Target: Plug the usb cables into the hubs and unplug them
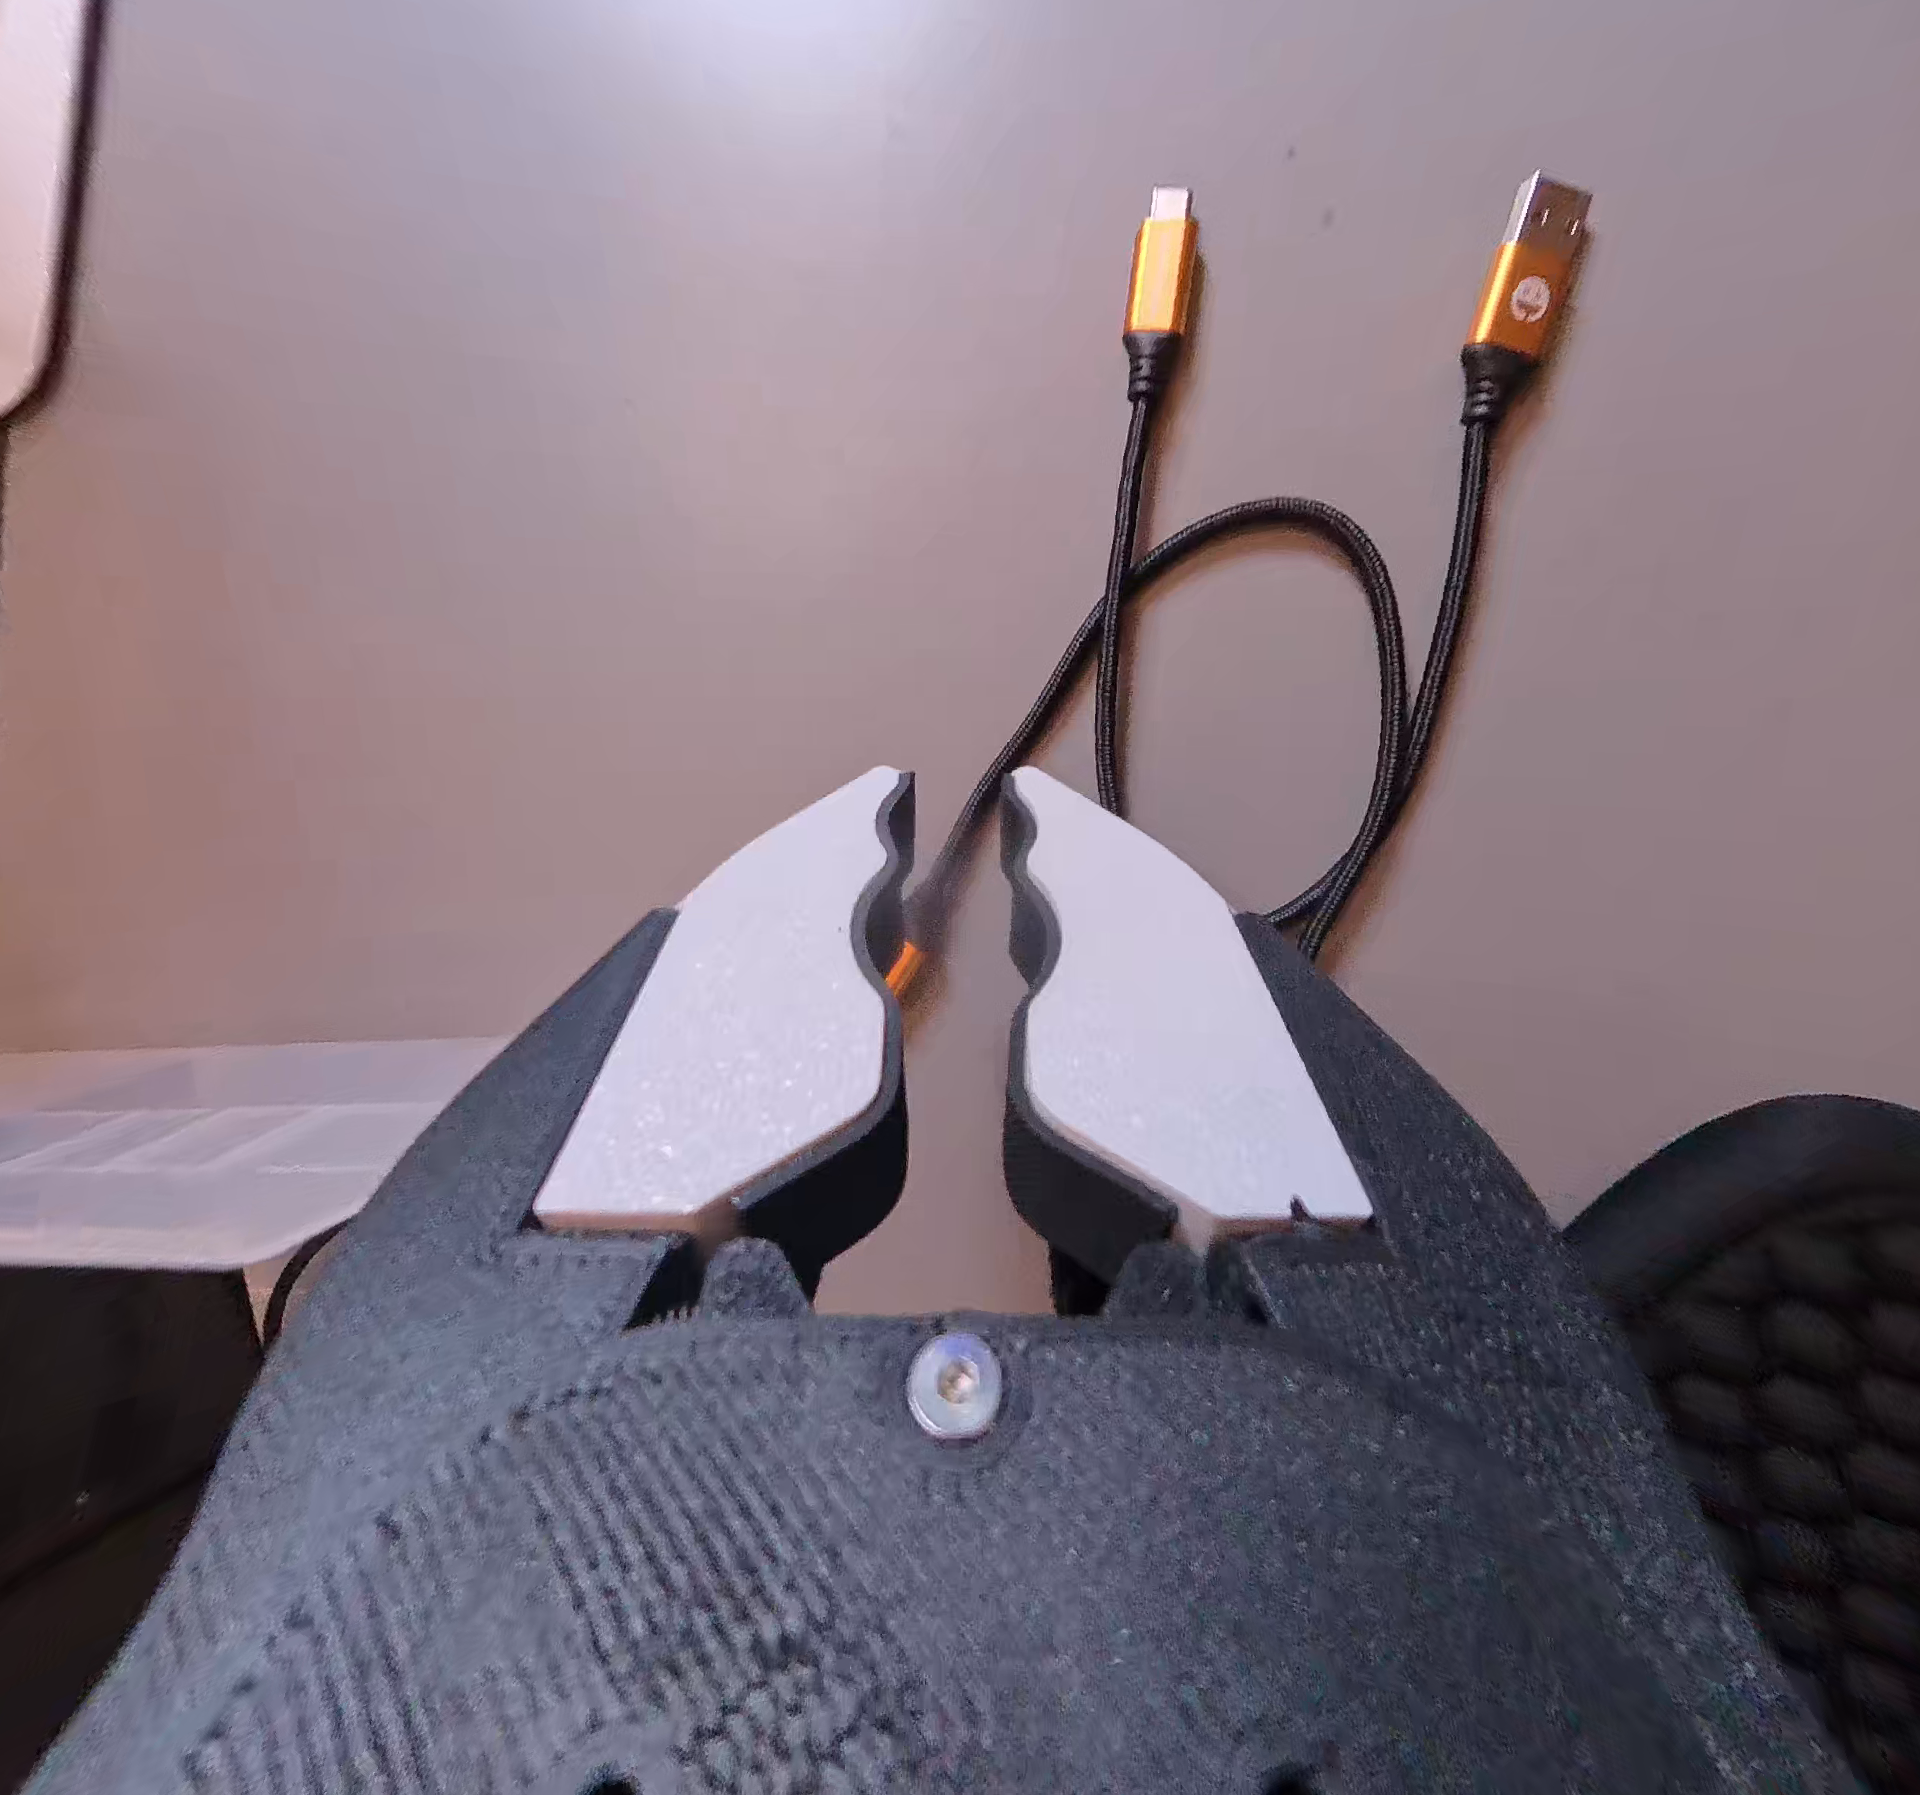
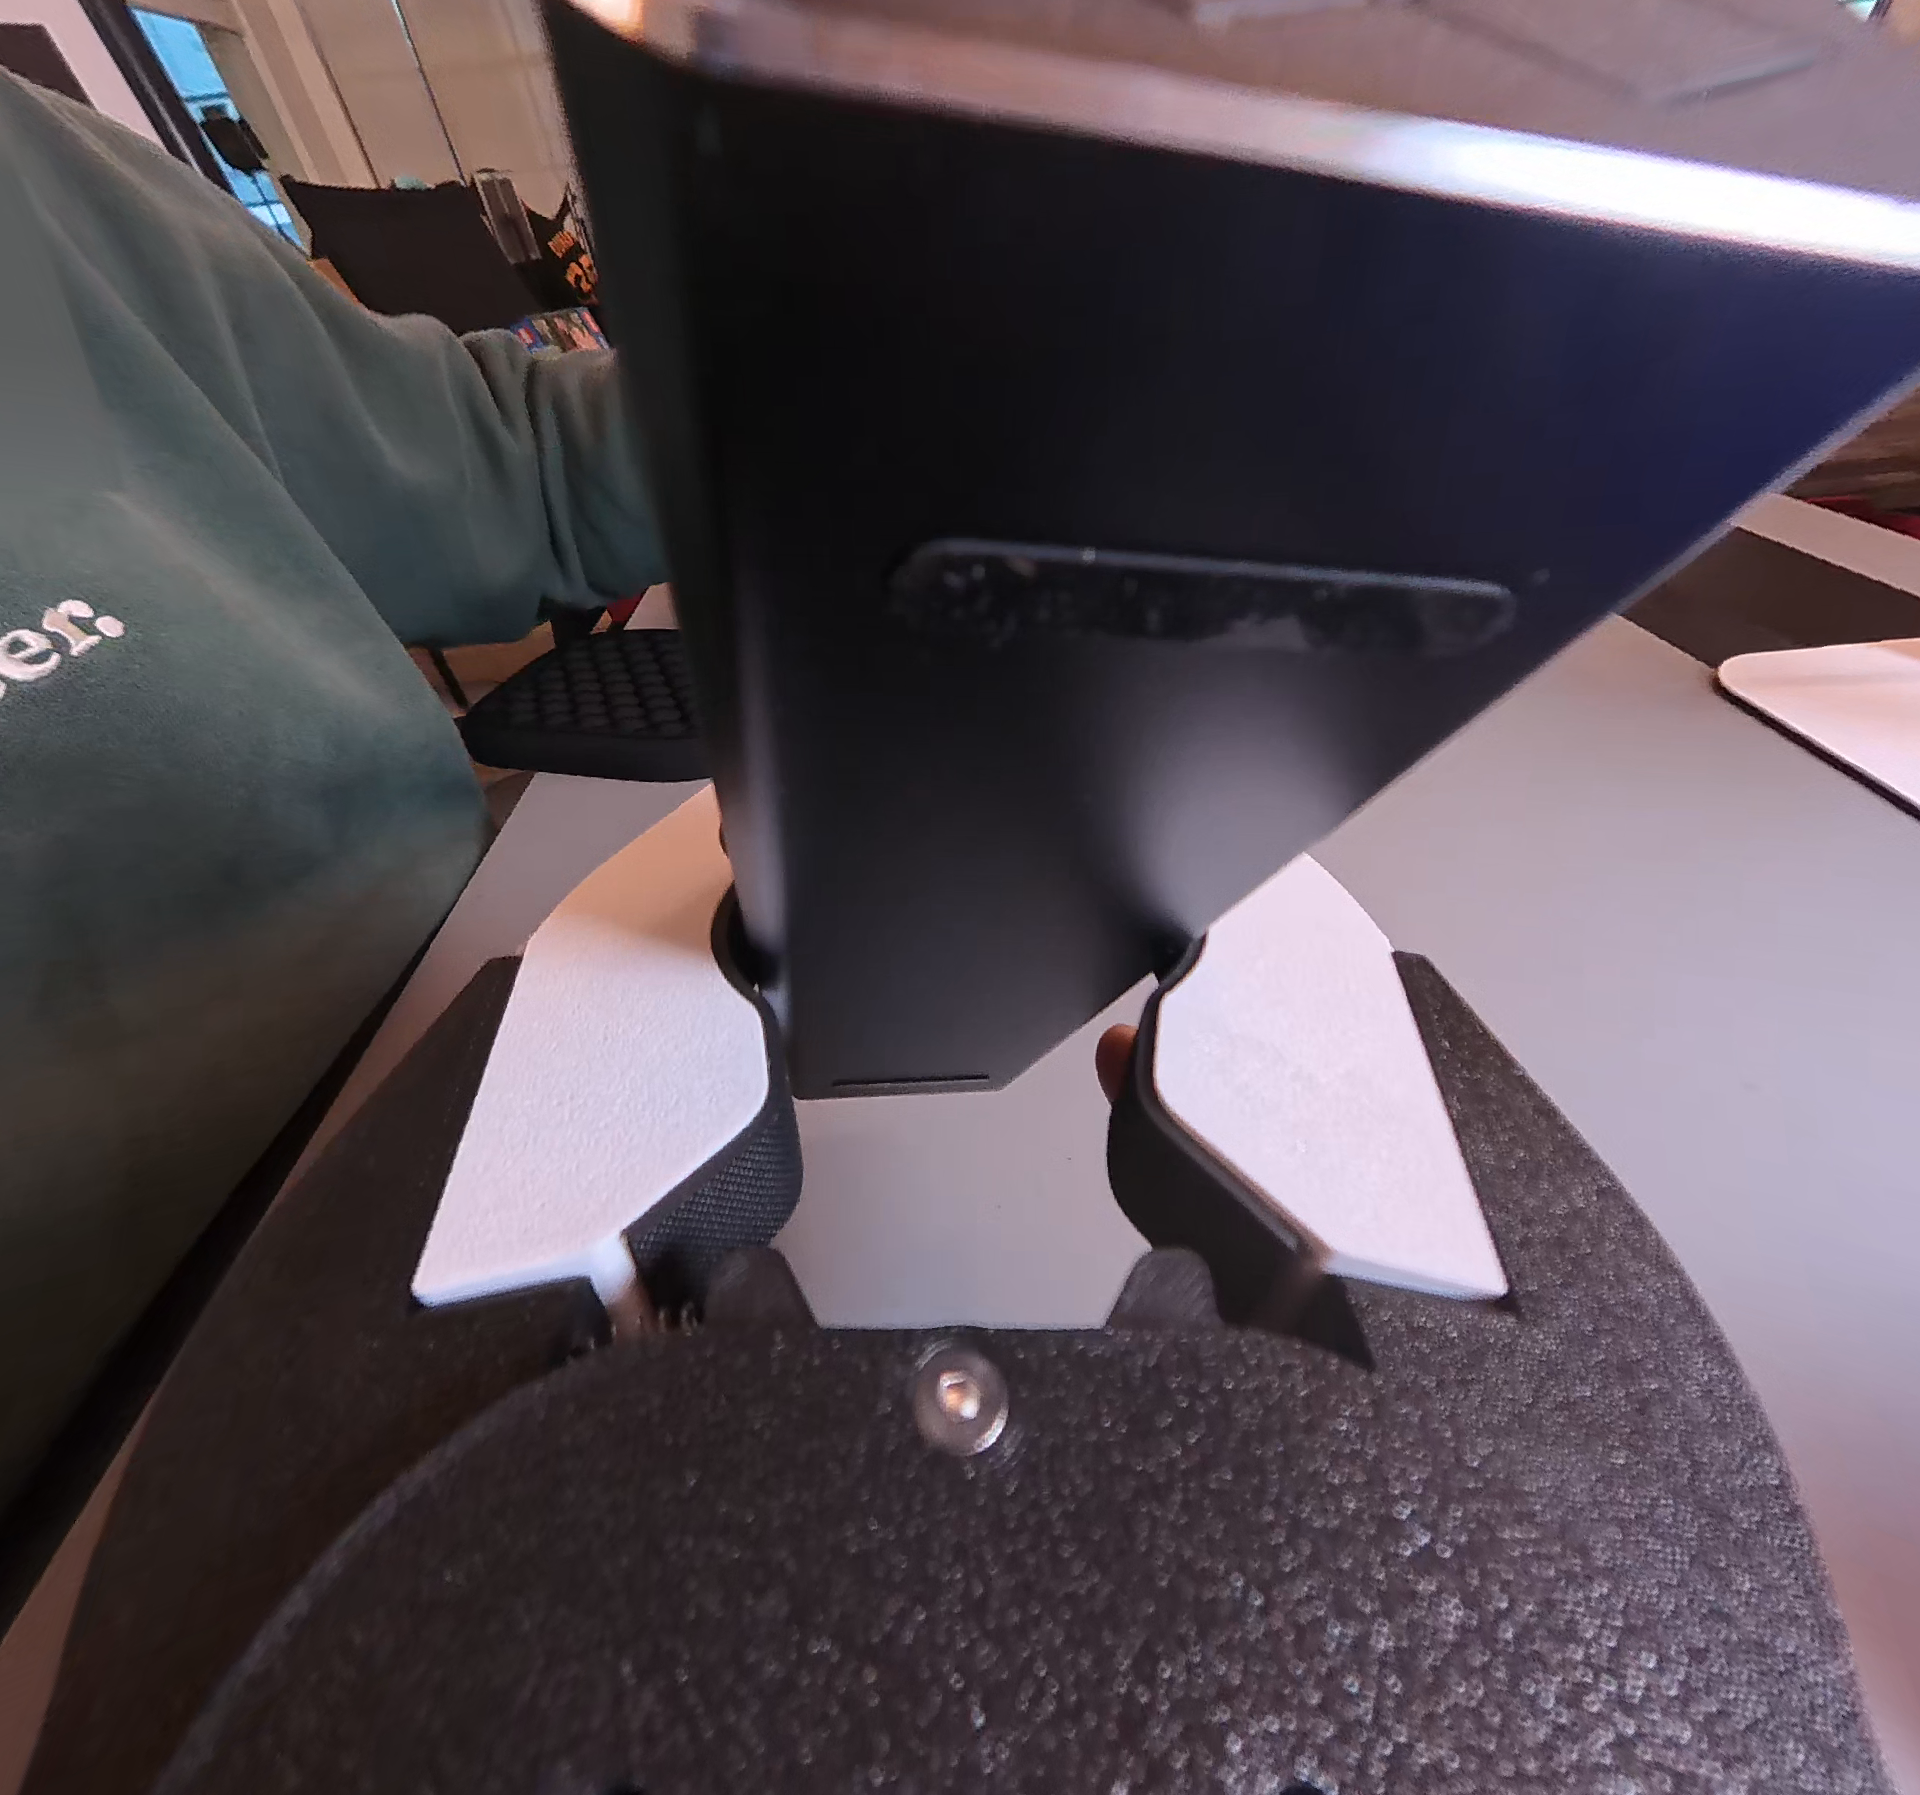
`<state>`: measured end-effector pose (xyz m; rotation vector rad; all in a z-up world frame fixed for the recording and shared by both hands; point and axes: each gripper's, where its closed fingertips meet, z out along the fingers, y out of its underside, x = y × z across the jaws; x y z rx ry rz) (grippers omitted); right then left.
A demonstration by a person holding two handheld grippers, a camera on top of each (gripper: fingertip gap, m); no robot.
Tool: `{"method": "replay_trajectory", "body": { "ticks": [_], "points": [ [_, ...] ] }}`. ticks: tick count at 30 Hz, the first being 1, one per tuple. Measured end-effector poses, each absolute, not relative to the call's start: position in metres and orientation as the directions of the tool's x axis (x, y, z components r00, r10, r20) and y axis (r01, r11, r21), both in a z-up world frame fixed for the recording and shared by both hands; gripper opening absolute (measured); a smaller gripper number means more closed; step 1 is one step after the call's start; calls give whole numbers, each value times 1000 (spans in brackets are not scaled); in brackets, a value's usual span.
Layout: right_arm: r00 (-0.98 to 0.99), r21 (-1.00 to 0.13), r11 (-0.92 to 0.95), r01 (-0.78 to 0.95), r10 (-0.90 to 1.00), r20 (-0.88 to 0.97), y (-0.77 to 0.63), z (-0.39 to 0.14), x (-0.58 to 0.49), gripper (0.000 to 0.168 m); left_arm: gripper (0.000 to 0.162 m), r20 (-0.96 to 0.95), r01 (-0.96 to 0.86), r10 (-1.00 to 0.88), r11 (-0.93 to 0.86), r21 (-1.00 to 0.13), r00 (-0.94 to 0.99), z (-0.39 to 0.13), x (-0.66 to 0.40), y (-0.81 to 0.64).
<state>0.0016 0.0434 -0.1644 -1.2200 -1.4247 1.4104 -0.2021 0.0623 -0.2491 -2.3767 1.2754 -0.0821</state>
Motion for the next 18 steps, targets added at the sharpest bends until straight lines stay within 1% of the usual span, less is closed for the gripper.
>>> {"method": "replay_trajectory", "body": {
  "ticks": [2,3,6,7,8,10,14,15,18],
  "points": [
    [-239,-992,-70,107,966,-94,43,-164,2,74,17,-136,-810,-832,-464,-358,537,-263,-198,57],
    [-236,-992,-68,106,967,-92,43,-163,2,74,17,-138,-826,-848,-441,-352,512,-266,-193,55],
    [-231,-992,-73,101,968,-95,44,-163,3,74,5,-102,-834,-907,-326,-445,408,-260,-154,43],
    [-231,-992,-78,101,968,-99,45,-163,3,74,3,-102,-836,-916,-302,-457,387,-260,-145,42],
    [-232,-991,-81,104,967,-103,45,-164,2,74,4,-114,-847,-922,-285,-449,370,-263,-140,42],
    [-233,-990,-82,112,967,-107,45,-166,2,74,10,-139,-884,-943,-222,-412,302,-271,-133,42],
    [-237,-991,-74,114,966,-99,43,-166,2,74,20,-166,-939,-966,-138,-315,198,-283,-132,47],
    [-237,-991,-73,112,966,-98,43,-165,2,74,21,-171,-951,-971,-113,-289,168,-286,-133,49],
    [-240,-991,-75,113,965,-101,44,-165,3,74,21,-145,-965,-986,-40,-259,79,-286,-130,49]
  ]
}}
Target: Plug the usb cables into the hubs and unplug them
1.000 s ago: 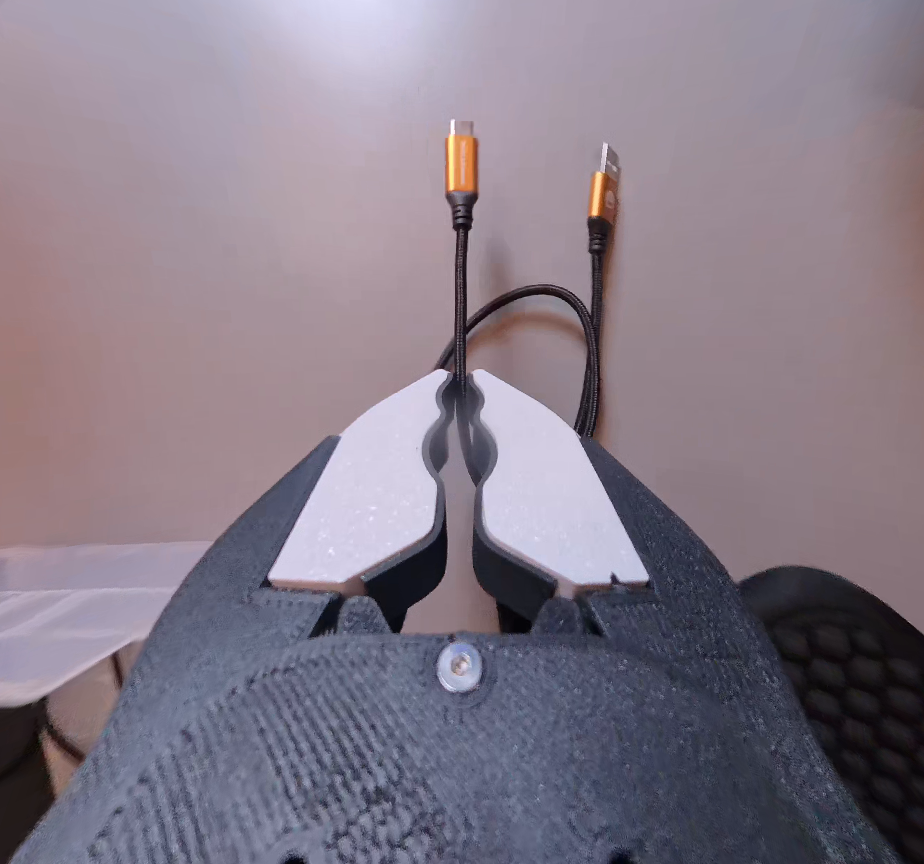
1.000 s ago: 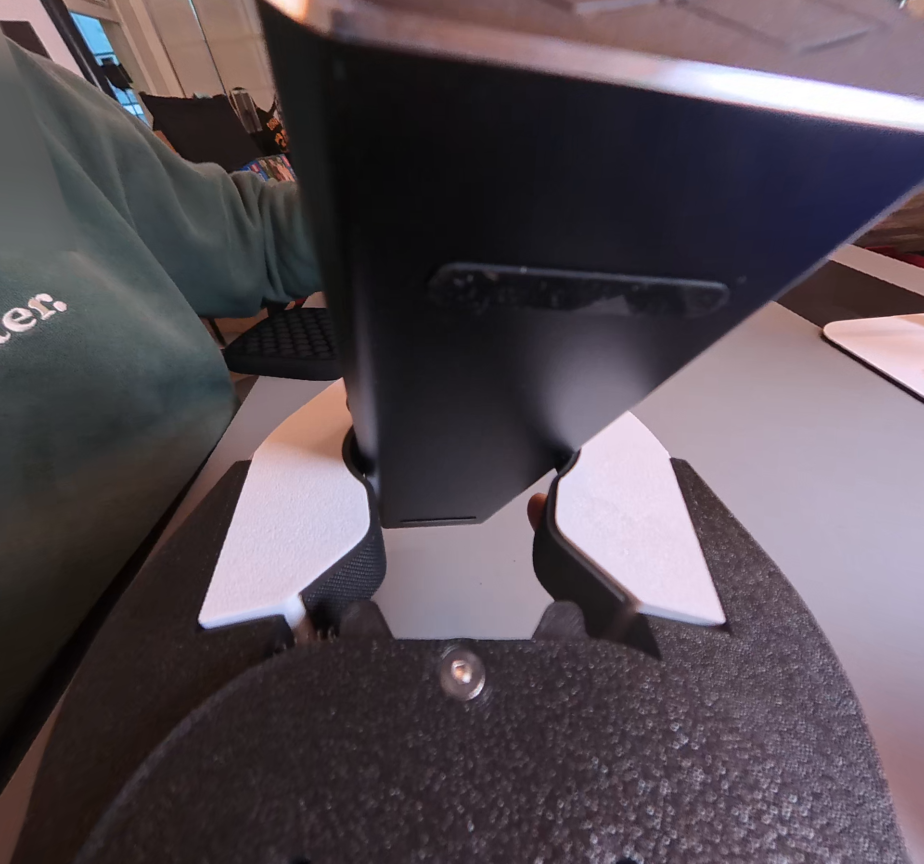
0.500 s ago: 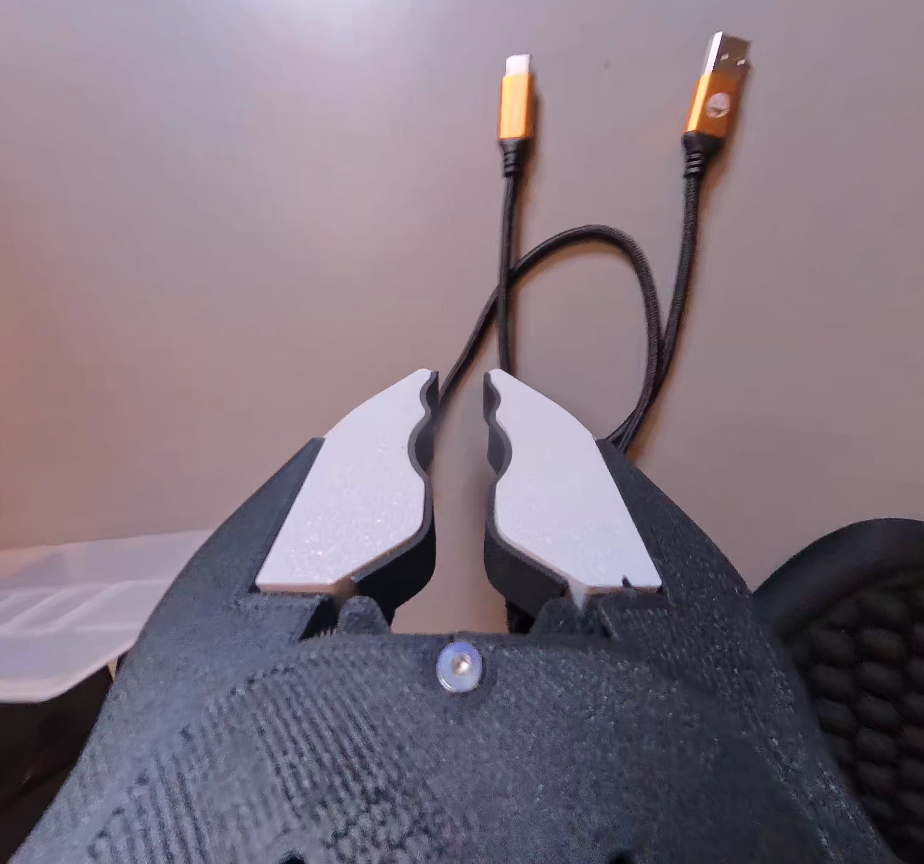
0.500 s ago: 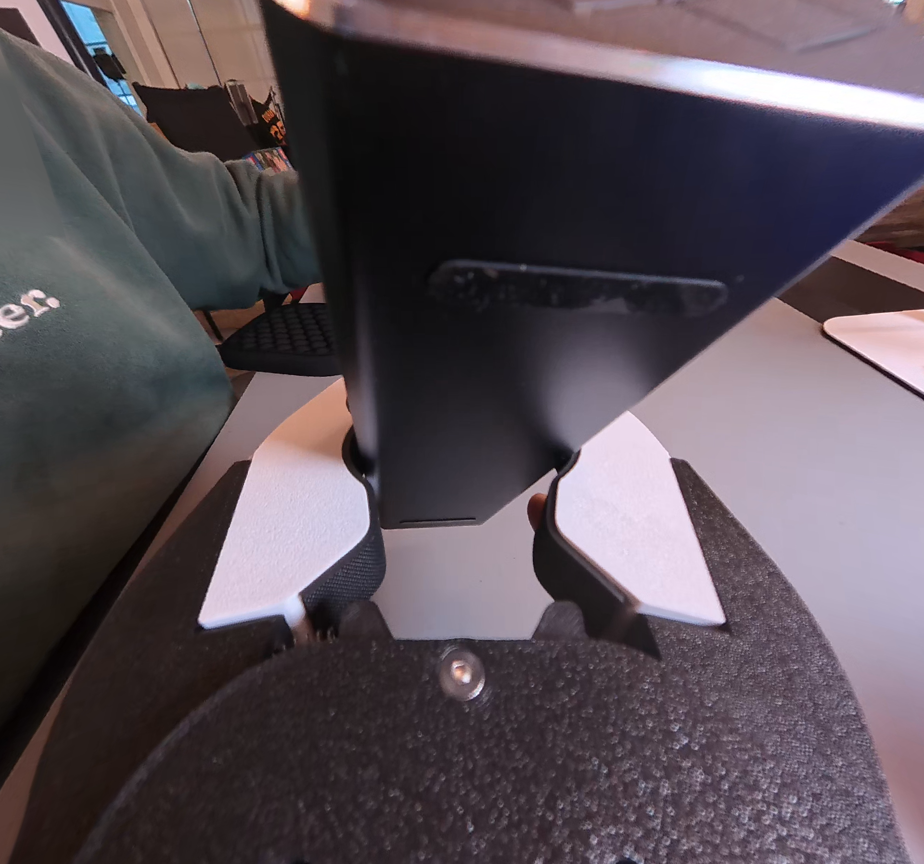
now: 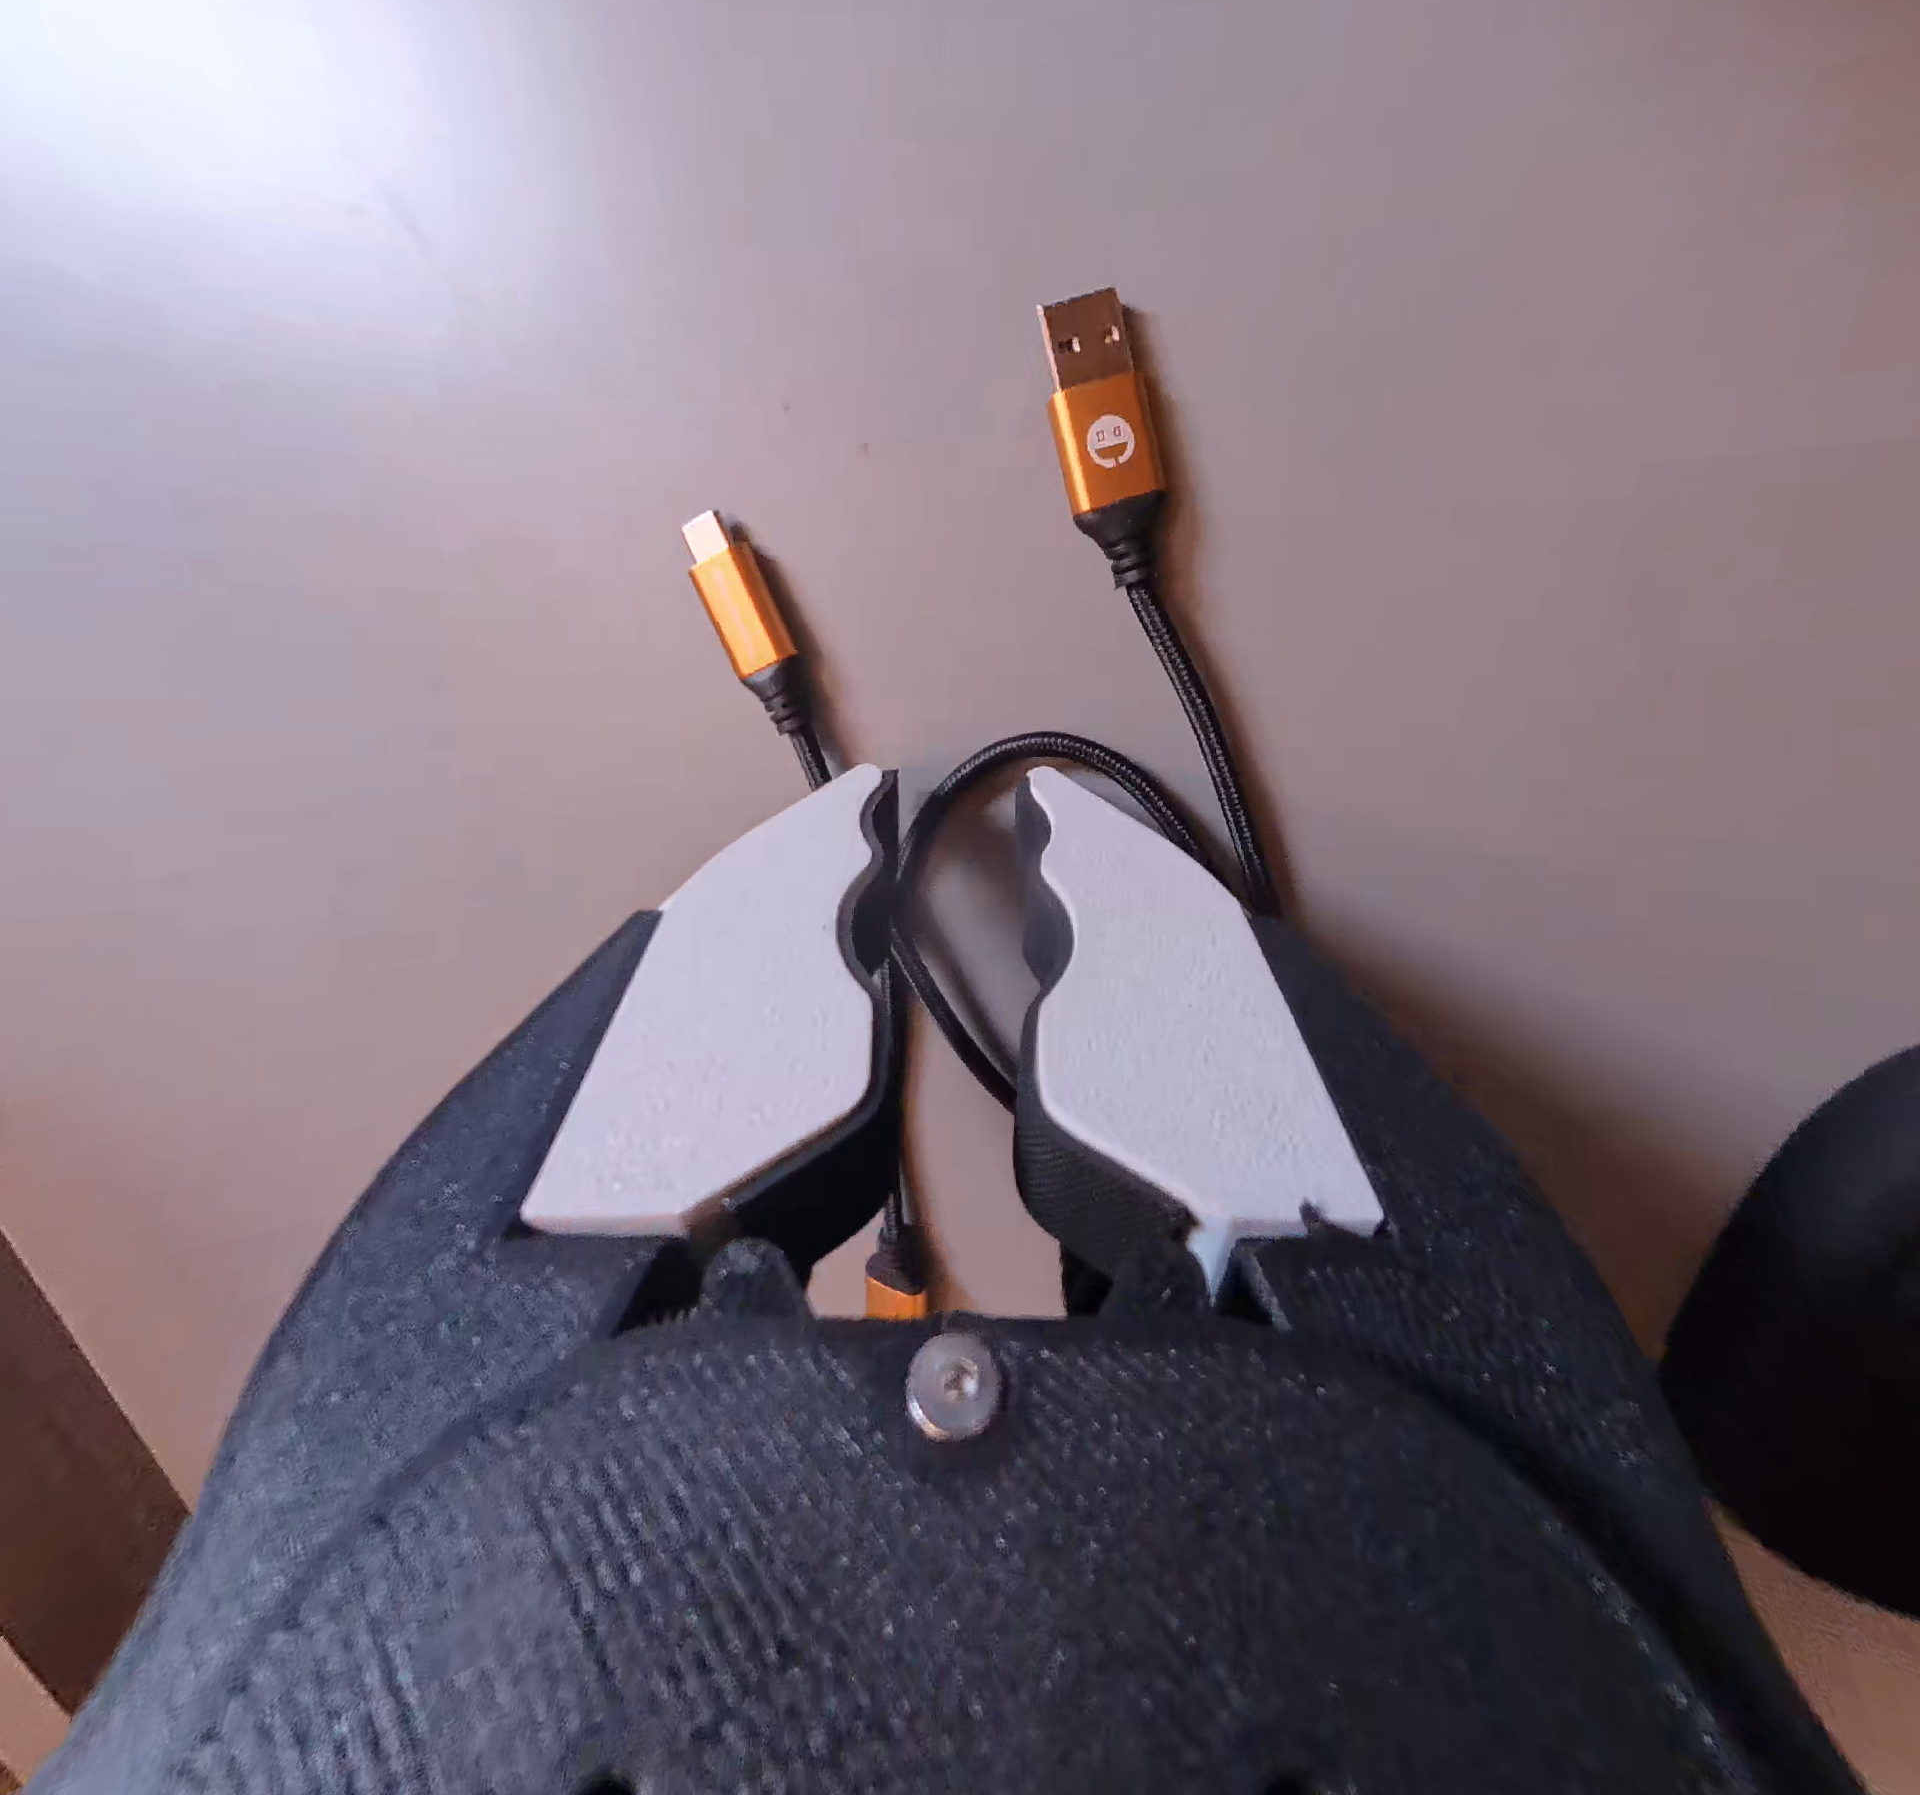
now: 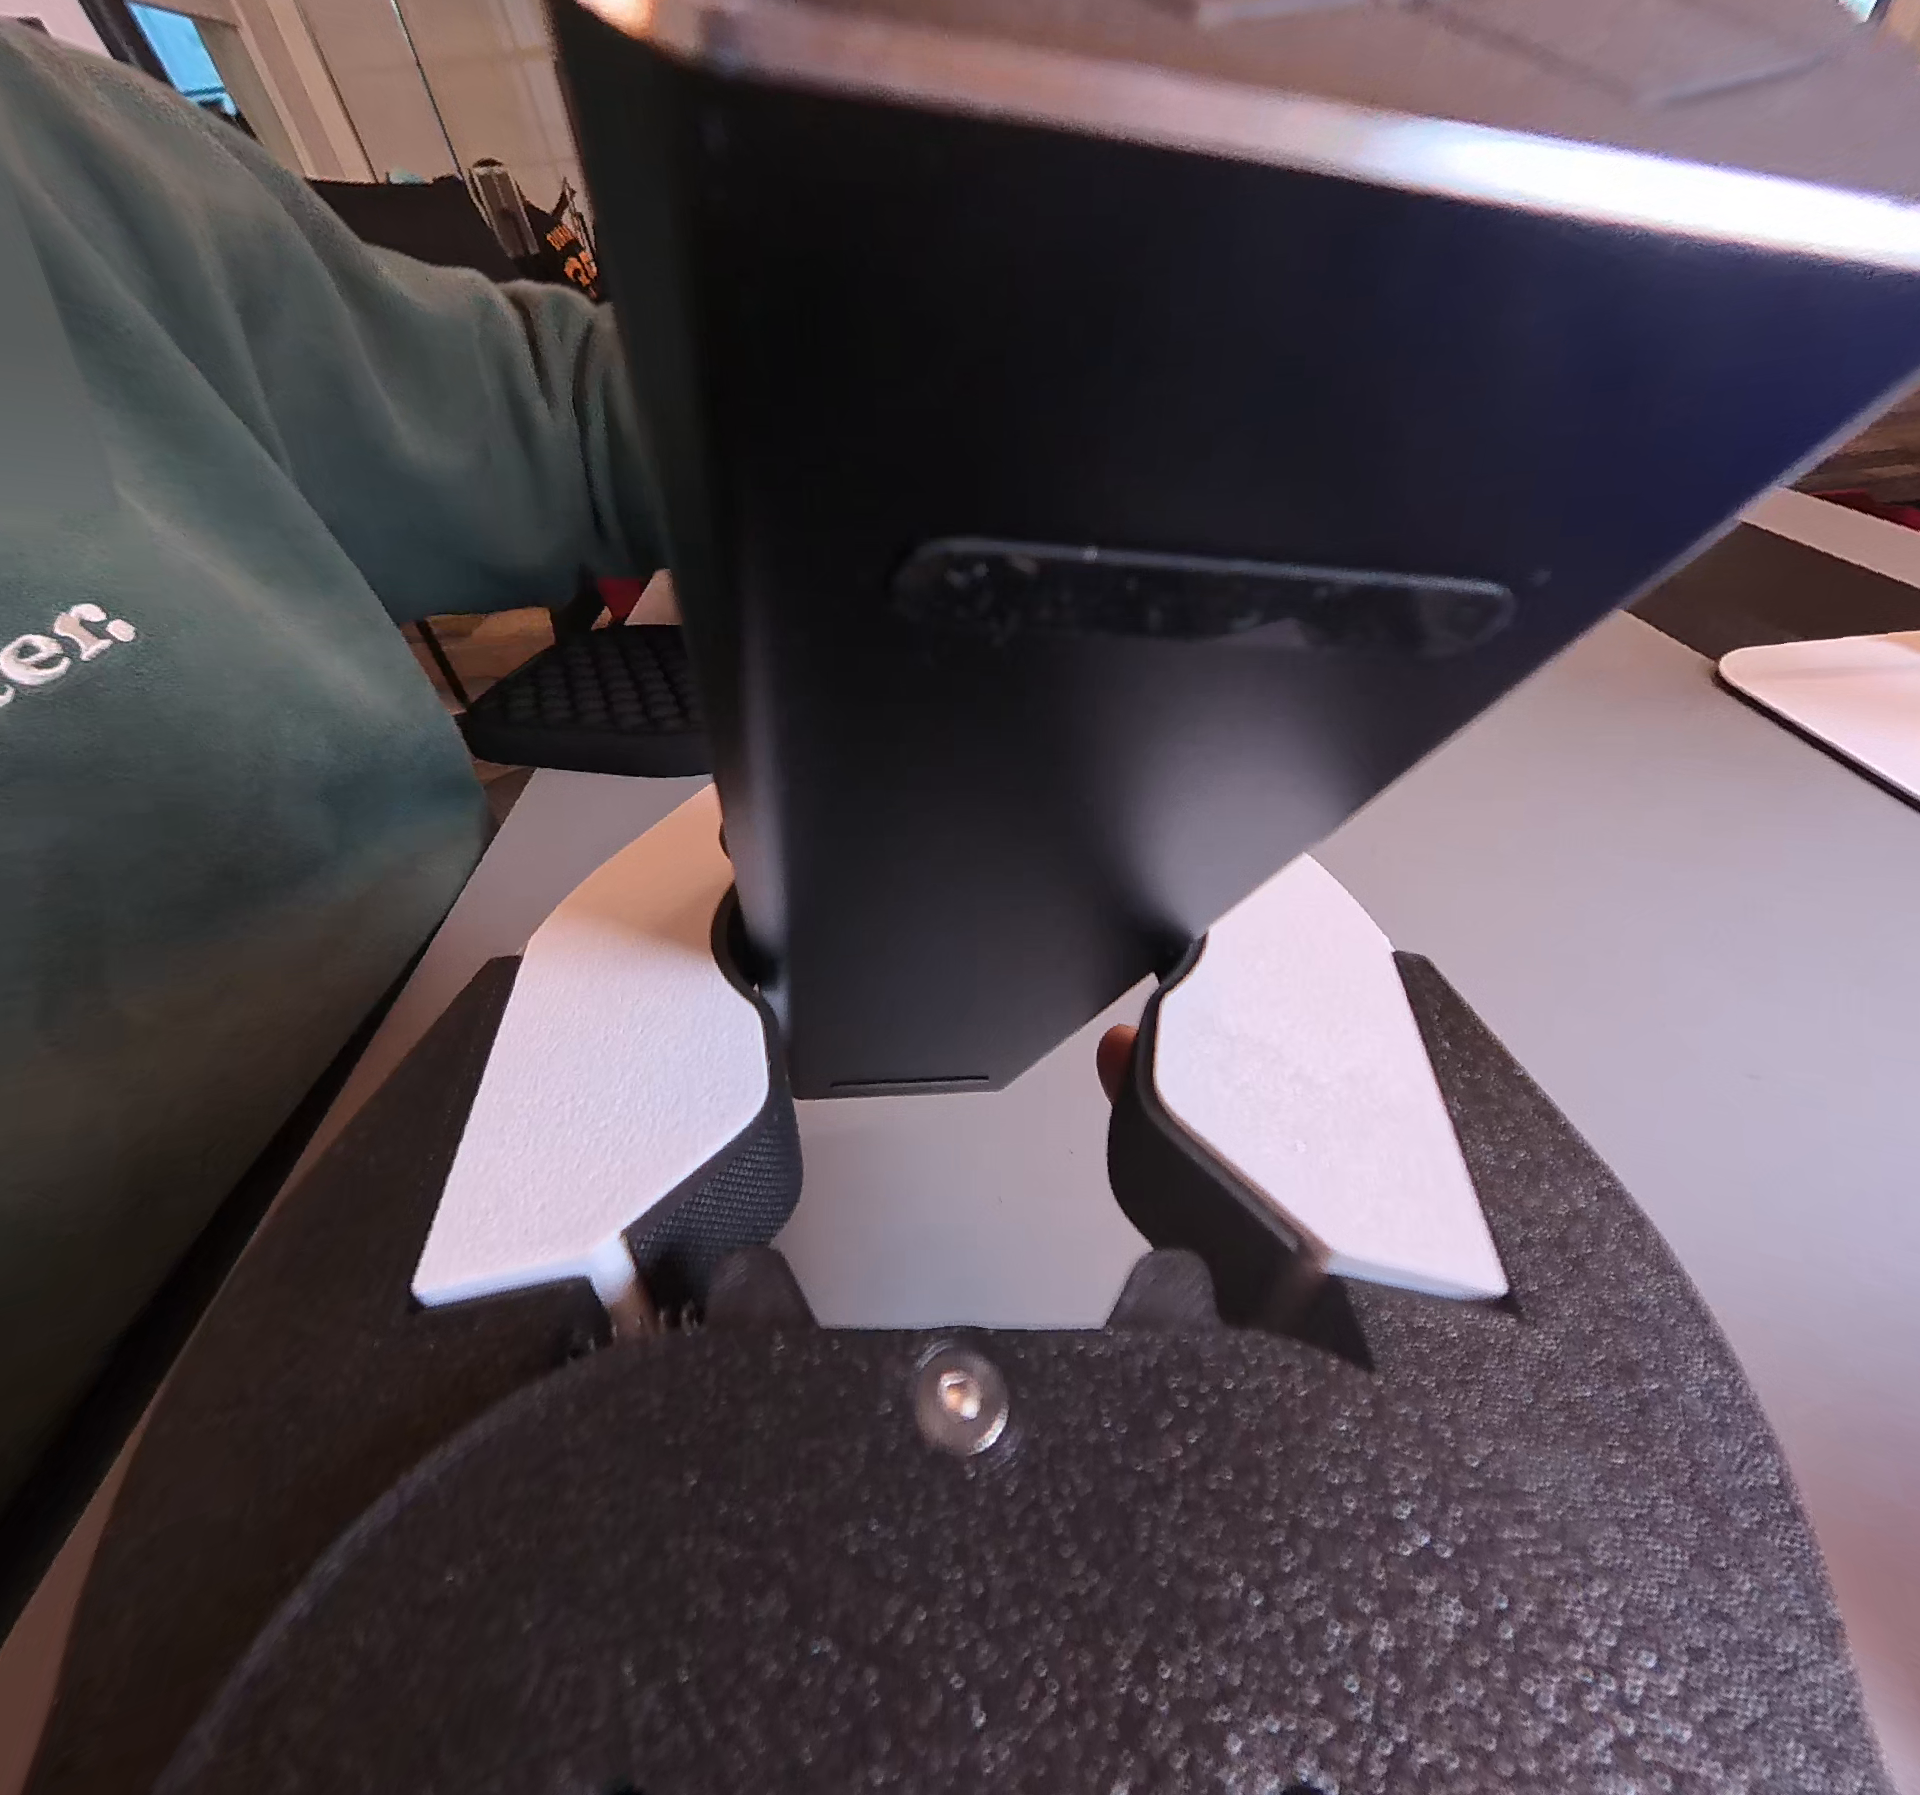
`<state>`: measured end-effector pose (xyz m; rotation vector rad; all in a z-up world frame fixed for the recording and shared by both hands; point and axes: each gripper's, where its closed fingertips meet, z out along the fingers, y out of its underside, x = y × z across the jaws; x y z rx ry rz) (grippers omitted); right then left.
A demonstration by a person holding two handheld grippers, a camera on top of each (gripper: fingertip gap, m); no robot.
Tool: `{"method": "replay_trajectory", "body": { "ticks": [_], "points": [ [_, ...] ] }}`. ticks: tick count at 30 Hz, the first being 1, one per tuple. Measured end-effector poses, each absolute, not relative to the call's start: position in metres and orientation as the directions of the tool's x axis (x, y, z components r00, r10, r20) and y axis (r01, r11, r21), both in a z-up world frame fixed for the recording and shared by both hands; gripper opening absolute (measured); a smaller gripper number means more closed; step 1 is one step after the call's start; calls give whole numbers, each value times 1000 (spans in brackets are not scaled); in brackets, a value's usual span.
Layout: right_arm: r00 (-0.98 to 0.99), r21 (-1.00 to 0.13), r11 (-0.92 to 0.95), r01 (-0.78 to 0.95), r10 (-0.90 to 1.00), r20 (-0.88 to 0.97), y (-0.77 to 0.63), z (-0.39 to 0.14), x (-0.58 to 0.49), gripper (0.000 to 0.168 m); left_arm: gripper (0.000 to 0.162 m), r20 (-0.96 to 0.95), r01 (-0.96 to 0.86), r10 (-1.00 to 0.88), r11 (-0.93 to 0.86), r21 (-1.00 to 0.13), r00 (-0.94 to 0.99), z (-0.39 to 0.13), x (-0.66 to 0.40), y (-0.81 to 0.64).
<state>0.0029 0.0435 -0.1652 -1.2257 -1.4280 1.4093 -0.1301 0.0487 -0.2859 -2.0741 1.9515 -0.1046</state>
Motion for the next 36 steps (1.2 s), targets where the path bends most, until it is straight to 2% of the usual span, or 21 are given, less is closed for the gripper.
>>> {"method": "replay_trajectory", "body": {
  "ticks": [2,6,9,10,13,16,18,23,27,29,32,34,36],
  "points": [
    [-243,-990,-75,116,965,-101,43,-166,3,74,15,-96,-970,-995,-6,-241,30,-287,-129,45],
    [-248,-991,-68,118,964,-96,41,-166,3,74,8,34,-969,-998,-54,-241,47,-289,-127,42],
    [-244,-992,-62,115,966,-88,42,-164,3,74,5,-13,-973,-1000,15,-232,-13,-288,-122,47],
    [-240,-992,-61,112,967,-86,42,-164,3,74,4,-28,-960,-999,31,-279,-25,-287,-115,47],
    [-226,-993,-57,99,971,-79,45,-161,5,74,4,-10,-835,-1000,-6,-550,13,-253,-83,42],
    [-217,-995,-63,79,973,-78,47,-156,7,74,4,-80,-590,-988,-15,-808,134,-192,-67,59],
    [-210,-995,-64,71,975,-77,49,-155,8,74,4,-103,-404,-972,9,-915,212,-153,-67,66],
    [-195,-996,-66,61,978,-77,52,-153,9,74,4,-153,-32,-882,155,-987,446,-90,-91,83],
    [-181,-996,-73,59,980,-82,54,-154,10,74,4,-117,100,-853,193,-976,508,-45,-129,77],
    [-179,-995,-77,59,980,-87,56,-154,10,74,4,-124,57,-826,185,-981,550,-28,-154,79],
    [-179,-995,-74,62,980,-84,56,-155,10,74,4,-215,-220,-756,97,-971,618,-29,-200,87],
    [-182,-995,-74,62,980,-84,55,-155,10,74,4,-350,-477,-707,21,-879,615,-37,-242,91],
    [-185,-995,-74,65,979,-85,54,-156,9,74,4,-422,-651,-706,-72,-756,569,-45,-284,92]
  ]
}}
